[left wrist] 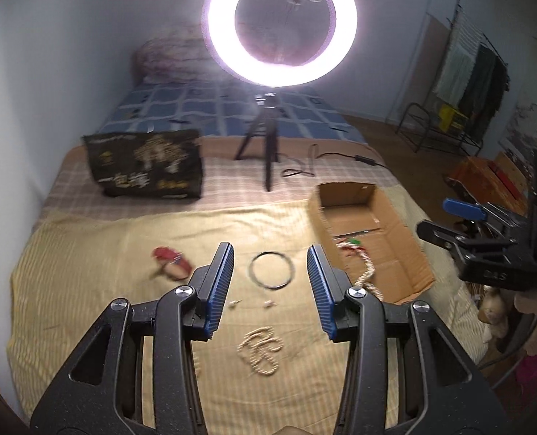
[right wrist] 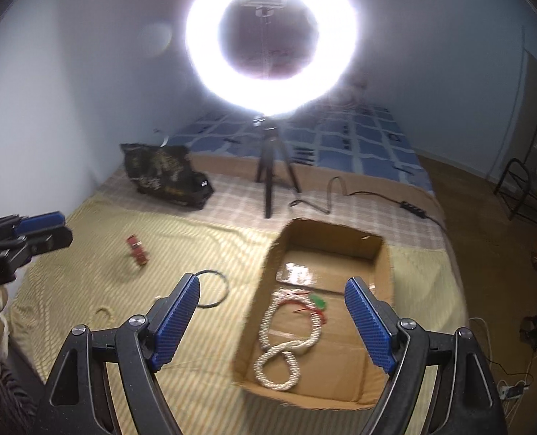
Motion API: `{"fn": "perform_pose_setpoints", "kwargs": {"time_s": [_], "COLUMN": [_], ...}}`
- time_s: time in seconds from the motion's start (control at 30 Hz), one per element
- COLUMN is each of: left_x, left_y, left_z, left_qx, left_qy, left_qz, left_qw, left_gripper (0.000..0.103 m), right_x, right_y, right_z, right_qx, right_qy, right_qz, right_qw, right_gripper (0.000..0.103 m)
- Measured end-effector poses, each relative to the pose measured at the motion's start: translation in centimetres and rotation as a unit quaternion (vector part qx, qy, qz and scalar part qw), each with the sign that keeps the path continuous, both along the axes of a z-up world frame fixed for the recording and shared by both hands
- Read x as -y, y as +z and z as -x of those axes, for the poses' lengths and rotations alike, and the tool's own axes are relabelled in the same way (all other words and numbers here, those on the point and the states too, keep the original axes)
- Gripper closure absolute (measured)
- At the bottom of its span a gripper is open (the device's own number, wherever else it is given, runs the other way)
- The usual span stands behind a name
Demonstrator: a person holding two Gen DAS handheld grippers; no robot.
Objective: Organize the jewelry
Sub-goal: 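Withdraw both open tools from the box back over the bed, then grasp the blue-black ring bangle with the right tool while the left tool grasps the cream bead bracelet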
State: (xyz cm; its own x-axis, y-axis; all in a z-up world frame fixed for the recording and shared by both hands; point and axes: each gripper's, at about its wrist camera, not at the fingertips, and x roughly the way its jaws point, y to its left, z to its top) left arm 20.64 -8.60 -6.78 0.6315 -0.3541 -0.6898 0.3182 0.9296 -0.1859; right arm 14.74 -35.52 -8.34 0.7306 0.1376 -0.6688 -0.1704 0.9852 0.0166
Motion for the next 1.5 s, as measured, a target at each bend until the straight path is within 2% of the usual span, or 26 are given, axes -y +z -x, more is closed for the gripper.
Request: {"fn": "perform_pose_setpoints", "kwargs": {"time_s": [0.33,0.53,0.67,0.9,0.97,1.17,1.23,1.37,1.5], "left_x": [-6.2,-9.0,-10.6,-11.6,-11.5,-11.6,-11.7,-12.0,-11.7], "left_y": [-3.7,-6.8,-8.9,-12.3,-13.4,-16.1,-16.8,-17.9,-18.4], "left_z": [-0.1,0.0,-0.8,-1.2,-1.1,-1.2,-1.4,-1.6,-1.6], "left_qx": [-0.049,-0.093,-0.133,-0.18,-0.197,-0.236,-0.247,-0.263,-0.266], "left_qy": [0.037,0.048,0.065,0.072,0.066,0.065,0.067,0.069,0.065], "left_qz": [0.0,0.0,0.014,-0.005,-0.009,-0.013,-0.016,-0.01,-0.018], "left_qw": [0.9981,0.9945,0.9889,0.9811,0.9782,0.9695,0.9666,0.9621,0.9617], "left_gripper": [0.06,0.06,0.06,0.06,0.06,0.061,0.07,0.07,0.07], "right_x": [-5.9,-8.2,-9.9,-11.8,-11.8,-11.7,-11.8,-12.6,-13.5], "right_y": [-2.5,-4.7,-6.6,-10.3,-11.3,-13.7,-14.1,-15.0,-15.4], "right_z": [-1.5,-4.0,-5.6,-8.3,-9.1,-11.2,-11.6,-12.1,-12.3], "right_qx": [-0.049,-0.093,-0.117,-0.173,-0.194,-0.231,-0.237,-0.243,-0.244], "right_qy": [0.054,0.063,0.074,0.09,0.088,0.073,0.073,0.078,0.086], "right_qz": [0.005,-0.028,-0.039,-0.04,-0.051,-0.055,-0.056,-0.037,-0.017], "right_qw": [0.997,0.993,0.99,0.98,0.976,0.969,0.967,0.966,0.966], "right_gripper": [0.02,0.029,0.036,0.052,0.061,0.07,0.072,0.073,0.074]}}
